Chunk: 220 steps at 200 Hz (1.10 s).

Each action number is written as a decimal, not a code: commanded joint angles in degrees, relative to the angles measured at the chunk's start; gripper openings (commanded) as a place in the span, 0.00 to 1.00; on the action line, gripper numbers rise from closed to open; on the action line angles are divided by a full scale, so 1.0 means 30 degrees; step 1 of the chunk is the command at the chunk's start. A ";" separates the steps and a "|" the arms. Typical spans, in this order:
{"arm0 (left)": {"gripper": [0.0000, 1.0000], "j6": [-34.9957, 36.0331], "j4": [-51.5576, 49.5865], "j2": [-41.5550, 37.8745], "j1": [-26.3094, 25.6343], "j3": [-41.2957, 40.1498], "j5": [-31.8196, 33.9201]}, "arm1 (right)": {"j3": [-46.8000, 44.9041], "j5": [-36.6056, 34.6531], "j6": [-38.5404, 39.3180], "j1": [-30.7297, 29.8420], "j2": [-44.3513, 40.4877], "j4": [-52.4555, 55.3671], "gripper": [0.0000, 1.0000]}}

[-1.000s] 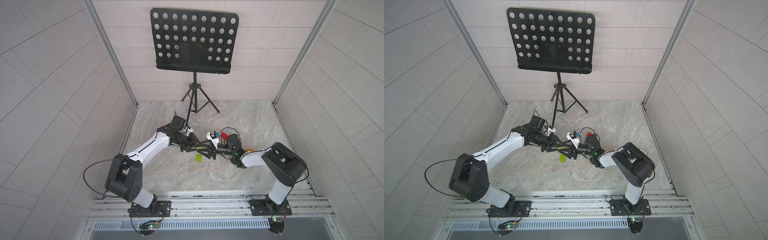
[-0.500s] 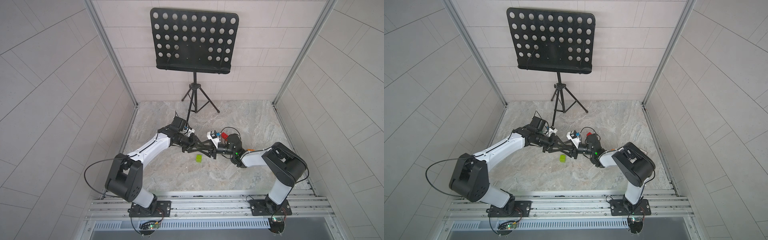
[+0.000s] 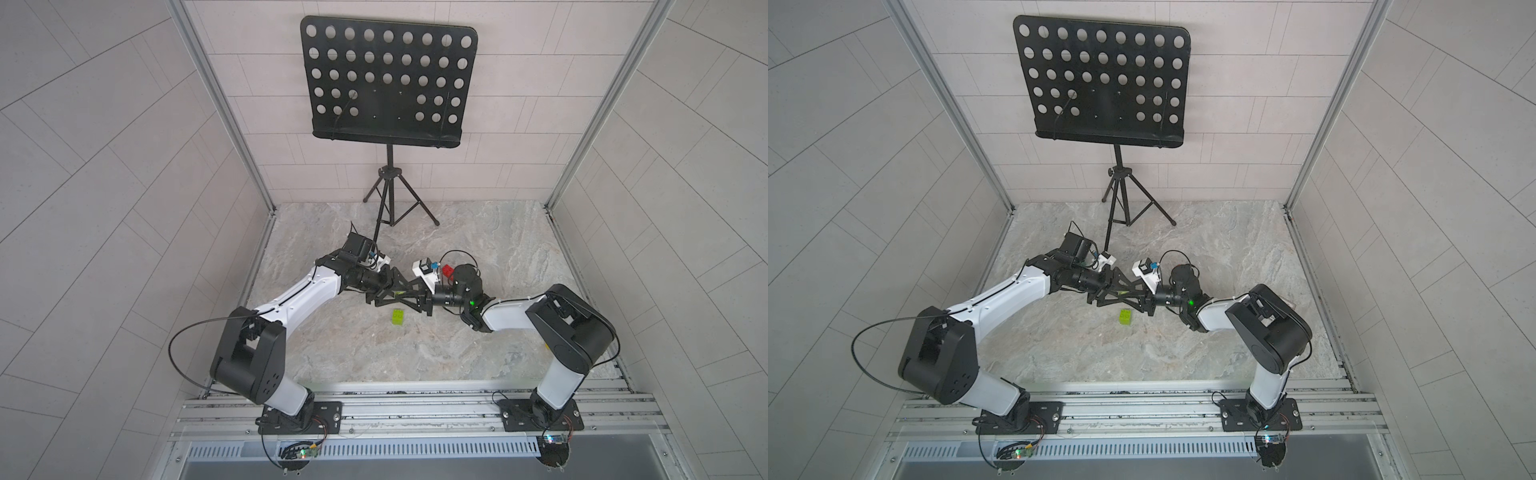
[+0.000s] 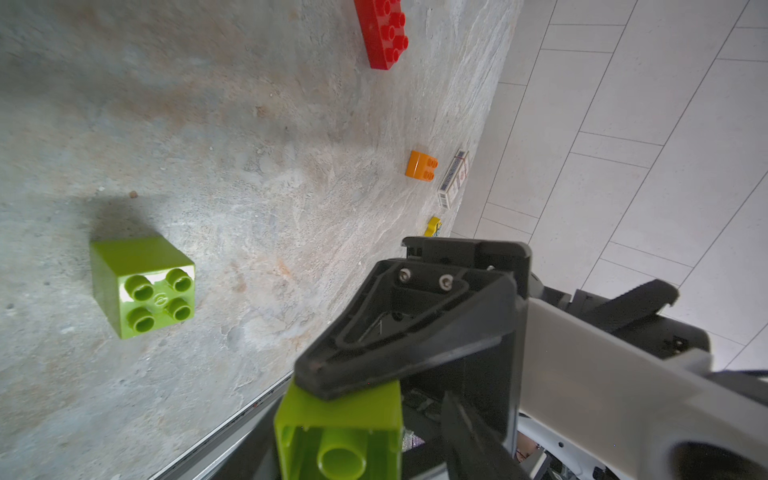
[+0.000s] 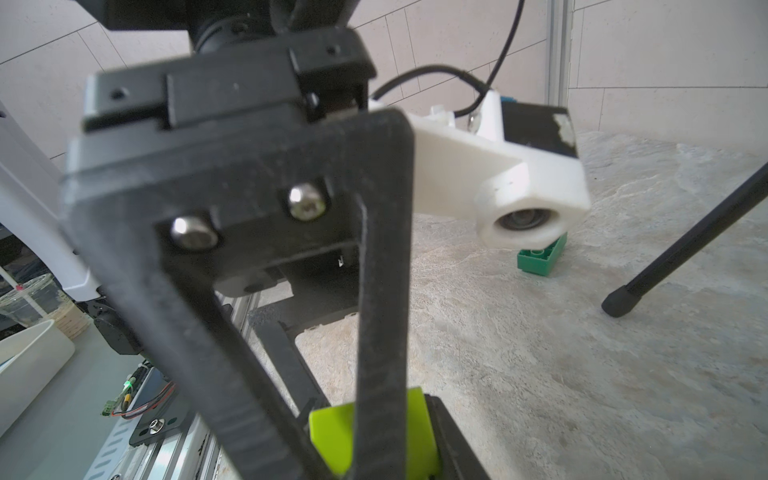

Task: Assemble an ice cream with lego
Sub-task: Pick up the lego brick from the center of the board, then place the lego brick at the center of the board.

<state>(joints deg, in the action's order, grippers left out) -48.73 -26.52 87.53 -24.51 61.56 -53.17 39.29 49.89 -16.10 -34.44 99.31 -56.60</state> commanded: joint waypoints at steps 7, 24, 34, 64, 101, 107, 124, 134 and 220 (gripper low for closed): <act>0.76 -0.0003 0.0137 -0.0113 0.0054 0.0417 0.0060 | 0.0554 -0.0142 -0.0104 0.0023 -0.0905 0.1508 0.15; 0.88 0.0366 -0.0618 -0.0297 0.0364 0.0928 0.0934 | 0.0878 -0.0684 -0.0142 0.0095 -0.1383 0.3334 0.14; 0.94 0.0963 -0.1769 -0.0427 0.0587 0.1421 0.1981 | 0.1214 -0.1157 -0.0127 0.0169 -0.1826 0.5140 0.12; 1.00 0.3265 -0.5845 -0.1156 0.1329 0.2841 0.8417 | 0.3579 -0.3014 -0.0038 0.0367 -0.3064 1.3765 0.08; 1.00 0.4013 -0.6774 -0.2825 0.1605 0.1865 1.5041 | 0.7196 -0.7342 -0.0664 0.0484 -0.3733 2.6425 0.01; 1.00 0.4130 -0.6815 -0.3089 0.1605 0.1703 1.5568 | 0.7669 -0.8067 -0.0994 0.0507 -0.3631 2.7900 0.00; 1.00 0.4347 -0.6868 -0.3664 0.1657 0.1339 1.6324 | 0.9287 -0.9904 -0.2129 0.0664 -0.2681 3.3223 0.00; 1.00 0.4420 -0.6752 -0.3922 0.1678 0.1197 1.6320 | 1.0262 -1.0437 -0.2132 0.0604 -0.1787 3.6302 0.00; 1.00 0.5830 -0.7156 -0.5814 0.1425 0.0256 1.6434 | 1.5559 -1.4918 -0.0779 -0.1352 0.3600 4.3038 0.03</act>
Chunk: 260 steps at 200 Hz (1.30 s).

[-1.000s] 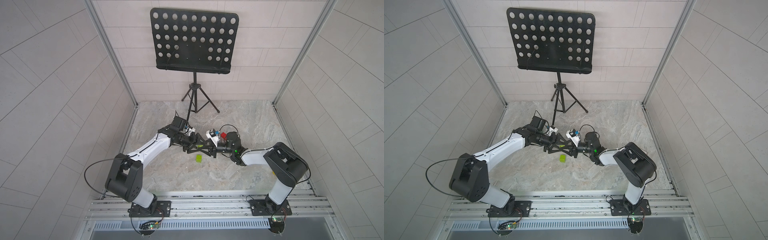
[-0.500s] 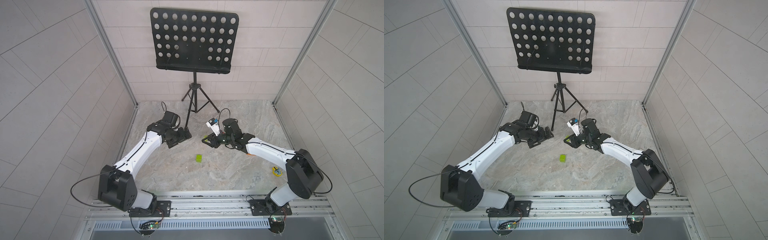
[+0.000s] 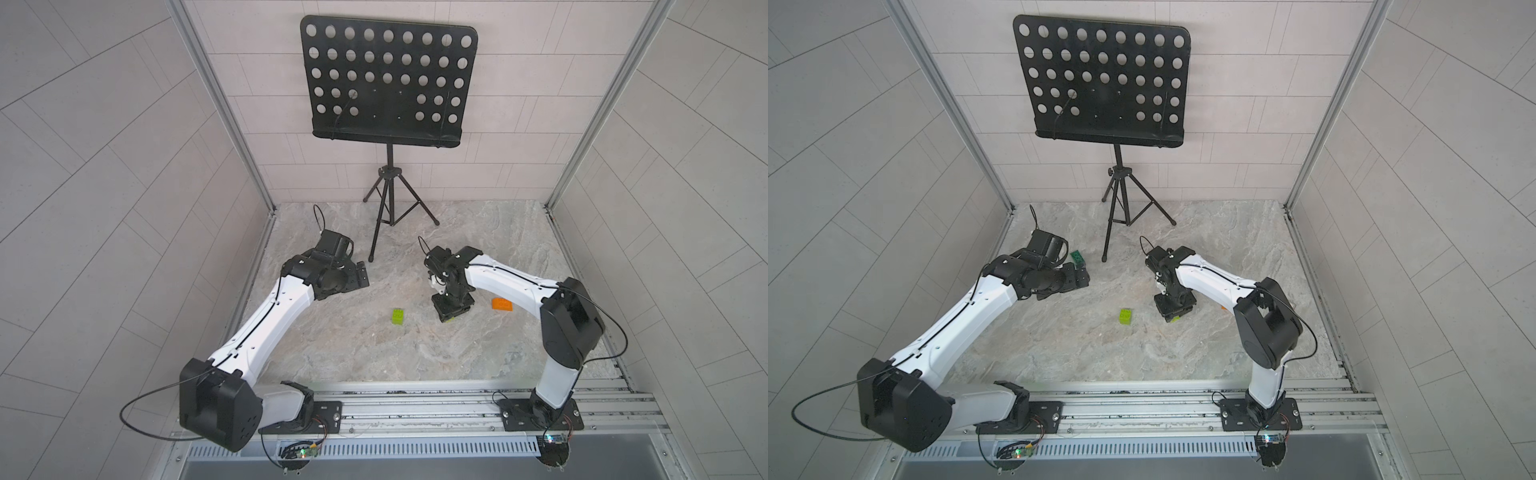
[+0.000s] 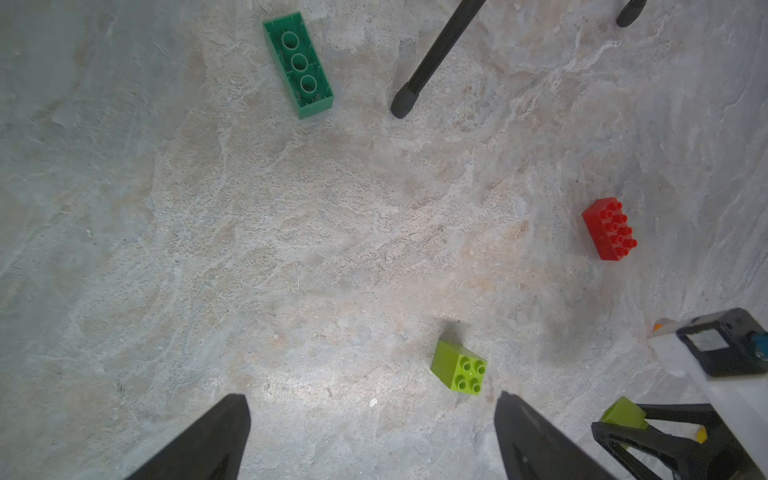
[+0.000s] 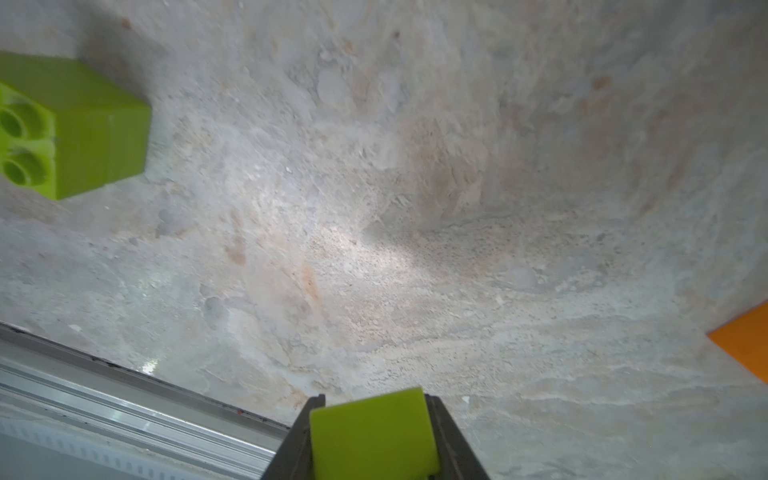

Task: Assemble an ice cream with lego
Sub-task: Place the lego brick at the center of the board.

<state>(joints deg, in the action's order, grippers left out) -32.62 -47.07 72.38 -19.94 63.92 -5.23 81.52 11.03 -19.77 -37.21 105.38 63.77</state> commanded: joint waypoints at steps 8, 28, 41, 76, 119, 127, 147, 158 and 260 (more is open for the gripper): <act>1.00 0.0495 -0.0274 -0.0914 -0.0092 -0.0549 0.0568 | 0.2029 -0.2145 0.0520 -0.0571 0.2265 0.3079 0.05; 1.00 0.0318 -0.0337 -0.1349 -0.0075 -0.0556 0.0881 | 0.3299 -0.2084 0.0669 -0.0762 0.3916 0.3432 0.08; 1.00 0.0170 -0.0226 -0.1664 -0.0061 -0.0707 0.1054 | 0.4036 -0.2026 0.0708 -0.0780 0.4847 0.3558 0.09; 1.00 0.0085 -0.0141 -0.2063 -0.0032 -0.0828 0.1357 | 0.6020 -0.1839 0.0852 -0.0925 0.6834 0.3900 0.17; 1.00 0.0290 0.0046 -0.2146 0.0026 -0.0928 0.0685 | 0.6835 -0.1601 0.1092 -0.0985 0.7682 0.3332 0.43; 1.00 0.0377 0.0129 -0.2176 0.0022 -0.0973 0.0463 | 0.6722 -0.1361 0.1118 -0.0985 0.7474 0.2943 0.49; 1.00 0.0509 0.0276 -0.2192 0.0024 -0.1047 0.0368 | 0.6149 -0.0431 0.1106 -0.0905 0.6652 0.1563 0.60; 1.00 0.0606 0.0312 -0.2165 0.0009 -0.1063 0.0370 | 0.5914 -0.0045 0.1093 -0.0842 0.6341 0.1055 0.64; 1.00 0.4337 -0.0333 0.1272 -0.5198 0.0925 0.1342 | -0.8683 0.1411 -0.4039 0.7051 -0.9276 -1.4655 0.68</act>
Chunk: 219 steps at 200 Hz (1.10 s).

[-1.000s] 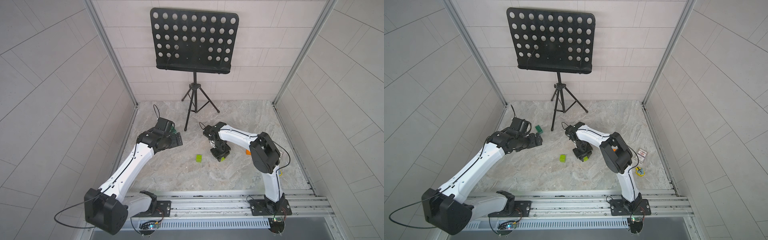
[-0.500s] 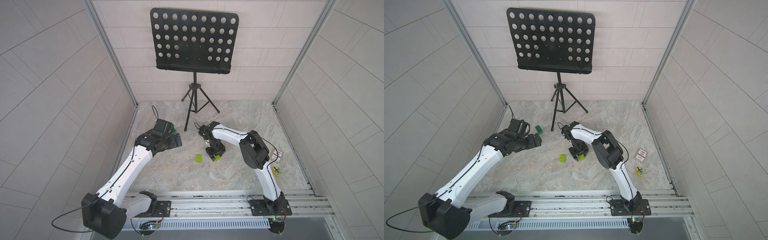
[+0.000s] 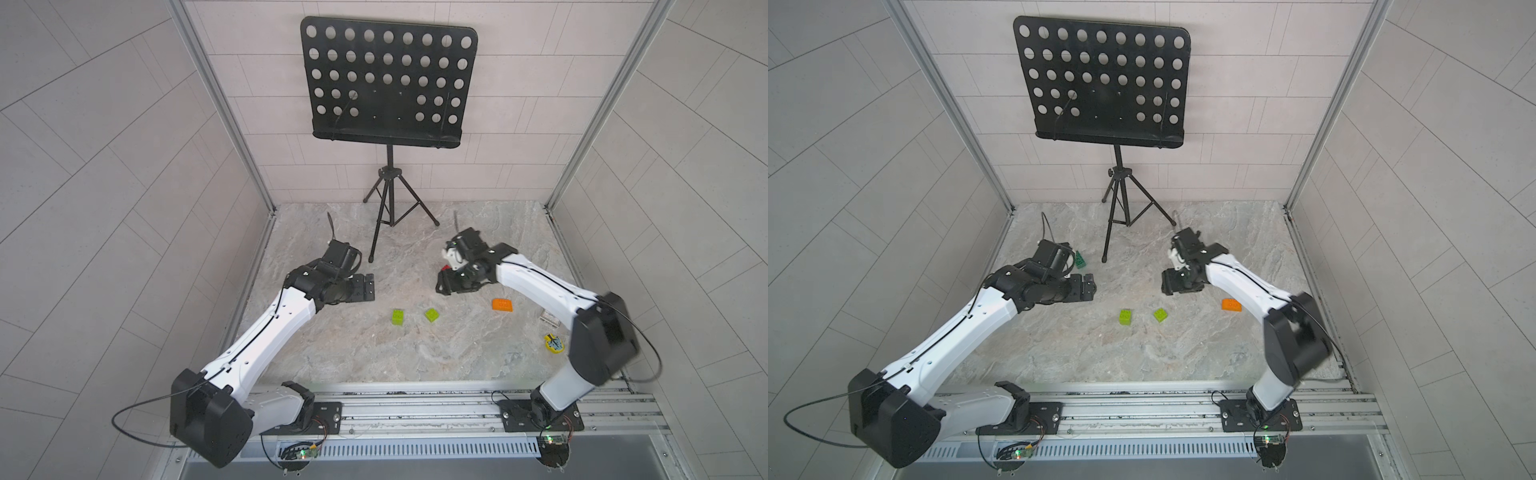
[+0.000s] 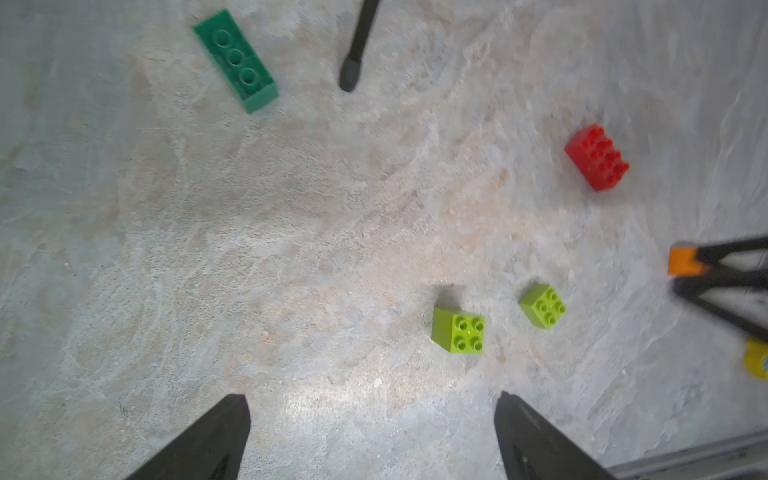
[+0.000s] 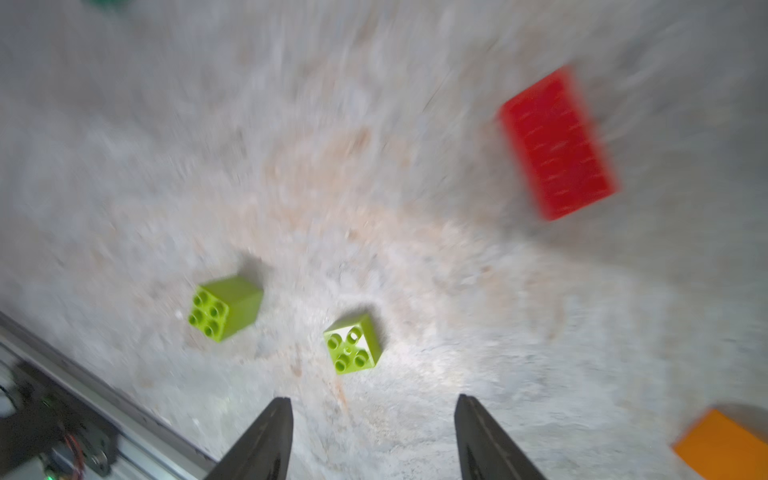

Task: Assemble an ice cream with lego
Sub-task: Place the lego brick at the center of the board, then pick up the lego brick from the center of the board.

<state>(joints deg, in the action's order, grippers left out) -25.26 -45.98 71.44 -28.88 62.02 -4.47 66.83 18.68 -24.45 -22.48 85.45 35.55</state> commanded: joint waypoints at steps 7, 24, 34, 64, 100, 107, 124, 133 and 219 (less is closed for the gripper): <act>1.00 0.2266 -0.1285 0.2421 -0.3136 0.2328 0.1587 | -0.4876 -0.1677 -0.3258 0.2905 -0.3497 -0.5997 0.69; 0.97 0.3002 -0.2881 0.4881 -0.5240 0.4539 0.3292 | -0.6928 -0.1817 -0.4784 0.4427 -0.4968 -0.7691 0.69; 0.97 0.3328 -0.3466 0.6213 -0.6127 0.5707 0.3898 | -0.7876 -0.2363 -0.5368 0.4775 -0.5705 -0.8463 0.68; 0.91 0.3923 -0.4614 0.9931 -0.7314 0.8549 0.3281 | -1.0014 -0.4615 -0.6097 0.4886 -0.7152 -0.9783 0.69; 0.84 0.4827 -0.5361 1.3464 -0.7833 1.0953 0.2605 | -1.2161 -0.4403 -0.6332 0.4886 -0.7566 -1.2723 0.67; 0.84 0.5020 -0.5240 1.3899 -0.7876 1.1156 0.2372 | -1.2143 -0.4259 -0.6309 0.4853 -0.7487 -1.2725 0.66; 0.84 0.5597 -0.5008 1.4724 -0.7972 1.1539 0.2087 | -1.2060 -0.3839 -0.6266 0.4857 -0.7304 -1.2846 0.65; 0.84 0.5854 -0.4923 1.5158 -0.7951 1.1747 0.1892 | -1.2051 -0.3646 -0.6250 0.4827 -0.7247 -1.2992 0.64; 0.79 0.6389 -0.3776 1.7714 -0.7818 1.3464 0.0702 | -1.2080 -0.3129 -0.6326 0.4608 -0.6573 -1.3494 0.62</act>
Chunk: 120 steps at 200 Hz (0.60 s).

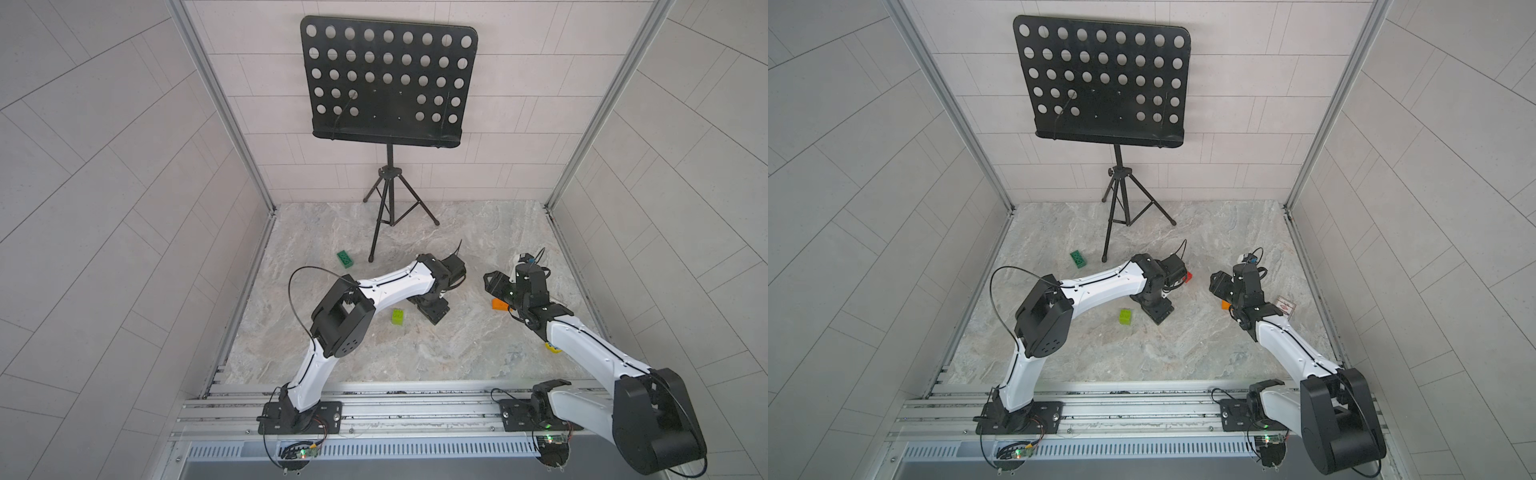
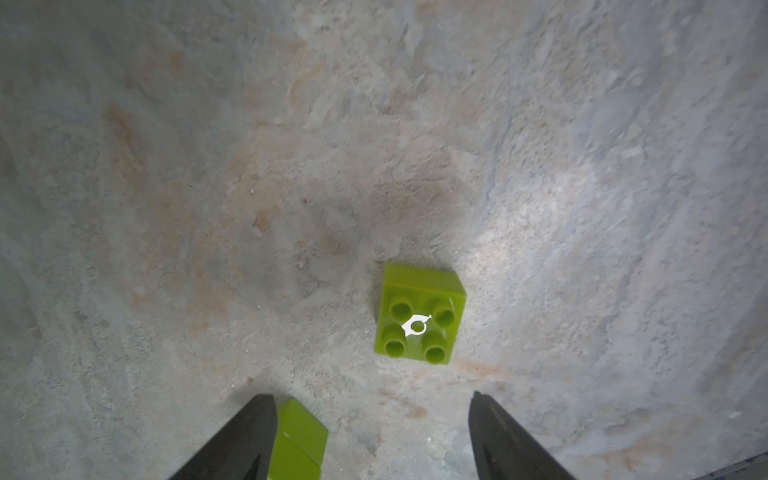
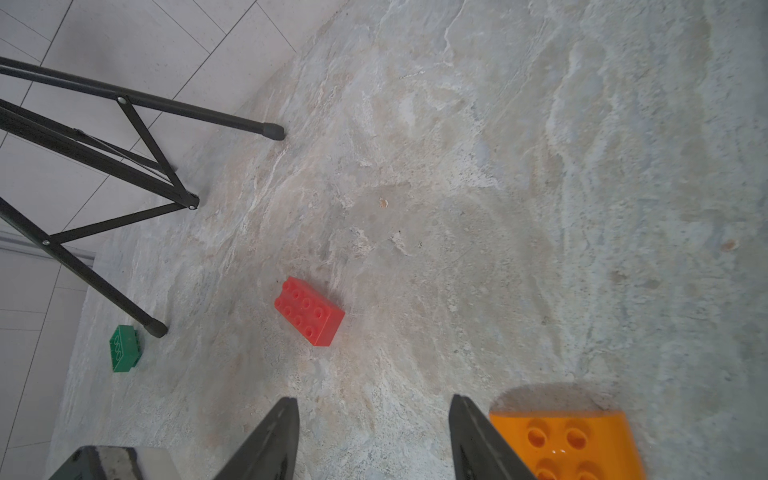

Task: Assemble an ice cream with lego
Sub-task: Pick up the lego brick from the center of the board.

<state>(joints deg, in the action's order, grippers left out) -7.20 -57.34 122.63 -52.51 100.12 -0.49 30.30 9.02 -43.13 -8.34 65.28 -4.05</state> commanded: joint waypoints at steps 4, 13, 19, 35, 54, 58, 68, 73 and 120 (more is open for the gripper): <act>0.79 0.0395 0.0053 0.0734 0.0068 0.0811 -0.0744 | 0.0086 0.0089 -0.0082 -0.0096 0.0177 -0.0311 0.62; 0.79 0.0404 0.0129 0.0856 0.0144 0.0847 -0.1033 | 0.0127 0.0098 -0.0051 -0.0106 0.0210 -0.0317 0.62; 0.77 0.0433 0.0175 0.0910 0.0185 0.0913 -0.1295 | 0.0124 0.0072 -0.0040 -0.0092 0.0214 -0.0318 0.62; 0.77 0.0467 0.0375 0.1115 0.0332 0.0955 -0.1769 | 0.0178 0.0072 0.0008 -0.0092 0.0241 -0.0289 0.62; 0.75 0.0570 0.0362 0.1428 0.0532 0.1060 -0.1888 | 0.0211 0.0041 0.0070 -0.0092 0.0302 -0.0250 0.62; 0.74 0.0631 0.0356 0.1505 0.0604 0.1080 -0.1975 | 0.0209 0.0036 0.0053 -0.0114 0.0329 -0.0256 0.62; 0.72 0.0656 0.0410 0.1590 0.0757 0.1081 -0.2201 | 0.0254 0.0009 0.0074 -0.0126 0.0375 -0.0238 0.61; 0.71 0.0671 0.0464 0.1587 0.0843 0.1049 -0.2305 | 0.0266 0.0005 0.0081 -0.0122 0.0401 -0.0223 0.61; 0.61 0.0560 0.0791 0.1721 0.0940 0.0966 -0.2938 | 0.0387 0.0012 0.0184 -0.0150 0.0710 -0.0187 0.60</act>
<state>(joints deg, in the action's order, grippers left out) -5.82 -55.07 126.82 -49.89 102.00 -7.84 30.30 9.21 -43.11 -8.43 66.96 -4.54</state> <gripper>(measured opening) 0.638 0.605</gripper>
